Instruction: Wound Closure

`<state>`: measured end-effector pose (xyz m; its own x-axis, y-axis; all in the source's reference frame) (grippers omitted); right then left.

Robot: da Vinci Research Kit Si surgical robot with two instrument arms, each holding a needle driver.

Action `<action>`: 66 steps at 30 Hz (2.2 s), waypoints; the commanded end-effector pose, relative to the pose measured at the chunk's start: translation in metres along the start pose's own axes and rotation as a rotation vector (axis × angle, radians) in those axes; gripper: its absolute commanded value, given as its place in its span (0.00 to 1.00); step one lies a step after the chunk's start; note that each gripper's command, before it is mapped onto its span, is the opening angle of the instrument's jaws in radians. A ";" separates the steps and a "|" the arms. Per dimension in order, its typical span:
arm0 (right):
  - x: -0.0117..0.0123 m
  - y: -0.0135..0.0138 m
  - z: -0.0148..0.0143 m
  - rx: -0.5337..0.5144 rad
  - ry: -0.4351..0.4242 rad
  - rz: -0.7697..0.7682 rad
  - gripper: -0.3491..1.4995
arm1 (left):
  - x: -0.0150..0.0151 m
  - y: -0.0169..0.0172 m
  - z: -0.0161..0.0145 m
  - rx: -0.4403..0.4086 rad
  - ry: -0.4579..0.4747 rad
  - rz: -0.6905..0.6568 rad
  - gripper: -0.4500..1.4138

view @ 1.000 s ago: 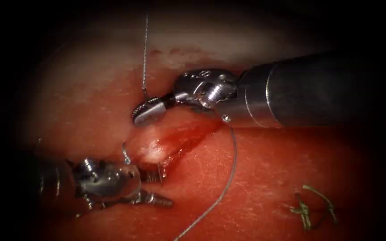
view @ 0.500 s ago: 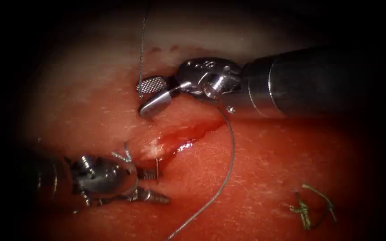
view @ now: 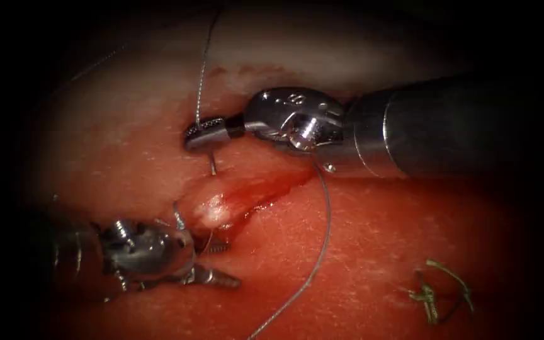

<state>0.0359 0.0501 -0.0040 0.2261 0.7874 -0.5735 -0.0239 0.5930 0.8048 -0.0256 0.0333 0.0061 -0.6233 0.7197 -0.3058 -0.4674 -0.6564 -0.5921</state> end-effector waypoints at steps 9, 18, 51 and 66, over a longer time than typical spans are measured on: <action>-0.0027 -0.0003 0.0014 0.126 -0.015 0.152 0.00 | -0.0005 0.0003 0.0008 -0.004 -0.002 0.000 0.49; -0.0036 -0.0025 0.0016 0.244 -0.086 0.245 0.00 | -0.0004 0.0003 0.0000 -0.003 0.000 0.002 0.48; -0.0015 0.0016 -0.0039 -0.055 0.111 0.251 0.87 | 0.0034 0.0029 -0.0034 0.248 0.310 0.561 0.53; -0.0015 0.0016 -0.0038 -0.056 0.112 0.245 0.86 | 0.0028 0.0009 -0.0016 0.177 0.331 0.252 0.07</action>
<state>0.0311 0.0507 -0.0029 0.0978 0.9206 -0.3780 -0.1221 0.3881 0.9135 -0.0267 0.0356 0.0025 -0.4803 0.6060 -0.6341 -0.4830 -0.7862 -0.3855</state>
